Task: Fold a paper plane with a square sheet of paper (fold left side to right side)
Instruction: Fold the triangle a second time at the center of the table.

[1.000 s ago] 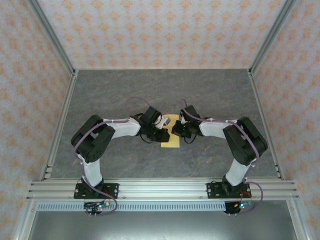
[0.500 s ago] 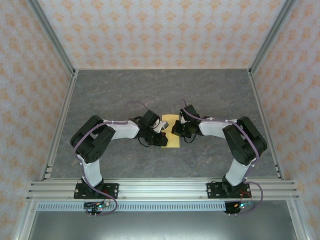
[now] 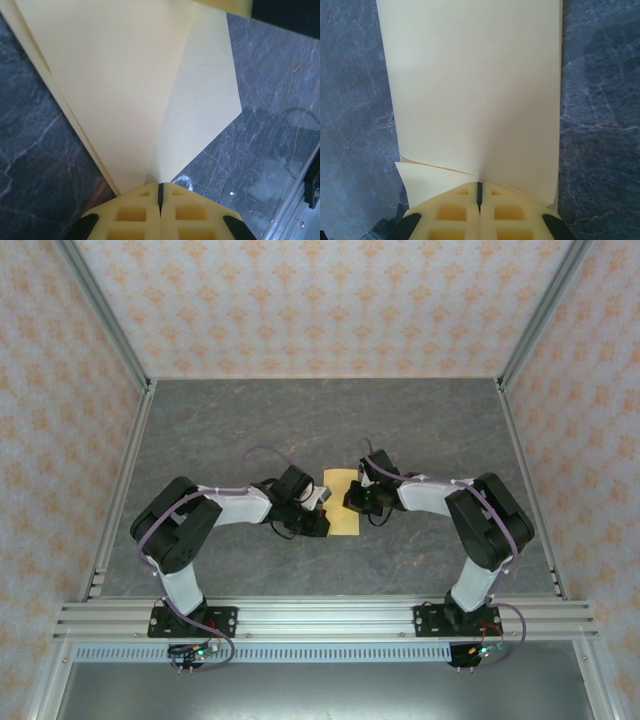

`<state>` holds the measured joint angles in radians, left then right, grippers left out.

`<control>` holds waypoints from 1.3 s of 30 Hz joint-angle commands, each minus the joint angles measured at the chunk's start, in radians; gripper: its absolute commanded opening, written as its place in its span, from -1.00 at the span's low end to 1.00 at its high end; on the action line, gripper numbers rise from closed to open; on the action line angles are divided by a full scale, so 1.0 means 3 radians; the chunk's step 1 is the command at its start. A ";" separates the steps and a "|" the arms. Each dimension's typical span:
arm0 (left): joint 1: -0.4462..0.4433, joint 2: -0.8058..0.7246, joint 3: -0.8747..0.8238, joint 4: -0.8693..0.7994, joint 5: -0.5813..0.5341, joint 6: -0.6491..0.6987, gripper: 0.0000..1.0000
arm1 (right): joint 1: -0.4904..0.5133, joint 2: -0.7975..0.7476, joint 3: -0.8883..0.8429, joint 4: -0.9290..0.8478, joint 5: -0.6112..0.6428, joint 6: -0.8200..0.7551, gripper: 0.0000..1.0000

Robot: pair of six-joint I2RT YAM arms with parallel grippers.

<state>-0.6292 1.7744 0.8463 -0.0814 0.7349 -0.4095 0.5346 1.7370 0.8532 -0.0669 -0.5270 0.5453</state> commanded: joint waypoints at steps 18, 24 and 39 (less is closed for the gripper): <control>0.0063 0.0164 0.0473 -0.0242 0.0067 -0.0014 -0.88 | 0.0008 0.0090 -0.0005 -0.0400 0.0256 -0.0068 -1.00; 0.0062 0.0362 0.0609 -0.0286 0.0069 0.0038 -0.87 | 0.0008 0.0101 -0.0005 -0.0404 0.0250 -0.0069 -1.00; 0.0062 0.0099 0.0066 -0.0371 -0.0098 0.0076 -0.91 | 0.0008 0.0119 0.0034 -0.0503 0.0312 -0.0117 -1.00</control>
<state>-0.6140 1.8336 0.9276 -0.1112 0.7403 -0.3946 0.5369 1.7374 0.8680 -0.1032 -0.5198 0.5331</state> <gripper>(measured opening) 0.050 0.062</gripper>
